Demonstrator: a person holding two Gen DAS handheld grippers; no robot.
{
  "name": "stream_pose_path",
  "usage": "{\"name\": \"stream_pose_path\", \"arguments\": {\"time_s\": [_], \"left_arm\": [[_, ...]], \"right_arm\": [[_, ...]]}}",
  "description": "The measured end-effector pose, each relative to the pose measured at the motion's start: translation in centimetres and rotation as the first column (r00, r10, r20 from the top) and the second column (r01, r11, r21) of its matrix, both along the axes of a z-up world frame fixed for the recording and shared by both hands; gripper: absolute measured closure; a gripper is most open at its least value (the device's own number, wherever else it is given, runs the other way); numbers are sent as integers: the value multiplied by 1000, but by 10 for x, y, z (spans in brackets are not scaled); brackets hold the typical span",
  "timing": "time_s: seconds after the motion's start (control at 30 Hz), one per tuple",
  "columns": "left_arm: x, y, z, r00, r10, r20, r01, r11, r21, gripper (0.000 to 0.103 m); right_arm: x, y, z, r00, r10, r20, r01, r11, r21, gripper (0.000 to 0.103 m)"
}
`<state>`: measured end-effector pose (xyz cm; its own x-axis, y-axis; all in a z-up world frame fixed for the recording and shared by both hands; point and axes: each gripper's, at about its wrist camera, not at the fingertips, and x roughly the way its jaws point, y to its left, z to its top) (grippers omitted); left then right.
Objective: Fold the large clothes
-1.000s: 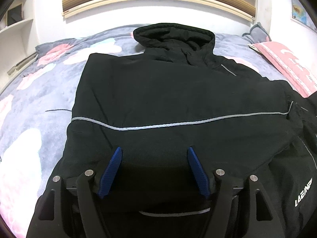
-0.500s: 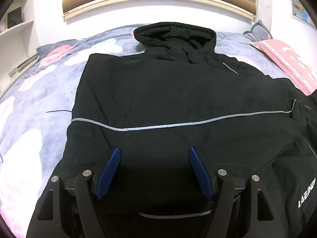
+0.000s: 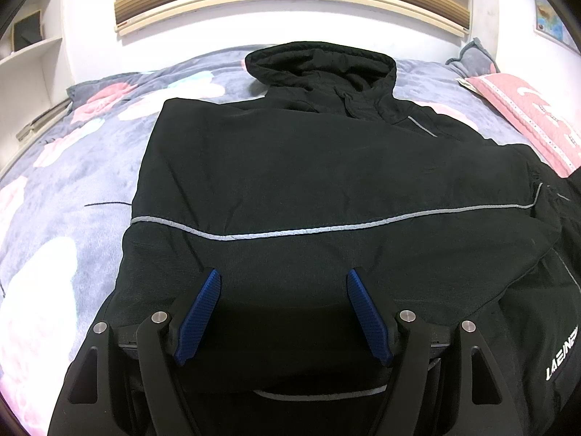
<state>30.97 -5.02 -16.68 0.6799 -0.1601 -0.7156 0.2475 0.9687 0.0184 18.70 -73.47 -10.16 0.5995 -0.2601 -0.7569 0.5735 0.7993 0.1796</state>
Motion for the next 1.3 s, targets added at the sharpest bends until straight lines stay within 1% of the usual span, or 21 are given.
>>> {"name": "stream_pose_path", "arguments": {"time_s": [0.23,0.3,0.33,0.4,0.47,0.5,0.53,0.57,0.63,0.67,0.7,0.73,0.83,0.9,0.93,0.97,1.03,1.1,1.17,1.27,1.3], "left_arm": [[1,0,4,1000,3,-10,-3,1000,4,29],[-3,-1,13,1000,12,-4,-12,1000,5,29],[-6,-2,23,1000,0,0,0,1000,-23,29],[-13,-13,39,999,-33,2,33,999,-39,29],[-24,-43,68,993,-113,30,115,992,-45,29],[-27,-55,75,989,-141,33,142,988,-52,29],[-31,-83,86,979,-203,20,204,976,-70,29],[-33,-98,90,971,-239,11,239,968,-78,29],[-41,-151,96,946,-323,3,322,941,-100,29],[-43,-180,94,930,-367,-8,364,924,-115,29],[-43,-196,92,921,-390,-15,385,914,-123,29],[-42,-223,86,911,-412,-26,406,905,-131,29],[-31,-283,63,901,-423,-93,406,900,-161,29],[-22,-305,49,907,-402,-128,380,910,-164,29],[-14,-318,35,911,-378,-167,358,923,-140,29],[-9,-328,23,913,-353,-206,340,935,-96,29],[-1,-344,-1,904,-320,-284,332,943,-9,28],[-2,-344,1,905,-329,-270,339,941,-9,28],[-3,-334,12,900,-353,-254,352,935,-54,28],[-5,-308,34,898,-374,-231,348,926,-147,28],[-5,-302,39,899,-378,-222,348,923,-163,28]], "right_arm": [[13,46,30,999,30,-32,-33,995,-93,83],[17,59,41,998,49,-32,-52,993,-107,84],[20,65,45,998,55,-34,-59,991,-120,84],[25,80,56,996,78,-34,-82,987,-140,84],[28,91,64,995,100,-15,-101,985,-138,84],[28,95,67,994,109,-6,-109,985,-137,84],[28,98,71,993,118,6,-116,984,-138,84],[27,100,74,992,123,13,-120,983,-137,84],[23,98,78,992,125,32,-121,986,-118,84],[21,95,80,992,121,40,-116,988,-106,84],[19,91,80,992,116,47,-111,989,-96,84],[15,85,81,993,107,52,-102,991,-85,84],[6,70,83,993,104,57,-100,993,-67,84],[2,63,83,993,108,53,-105,992,-69,84],[0,61,83,993,110,49,-107,992,-74,84],[-2,59,83,993,111,46,-108,991,-78,84],[-4,56,82,992,115,44,-111,991,-78,84],[-3,56,79,992,120,40,-117,991,-69,84],[-1,61,77,991,131,37,-128,990,-64,84],[8,77,76,988,154,28,-152,986,-64,84],[12,85,77,986,167,24,-165,984,-67,84]]}}
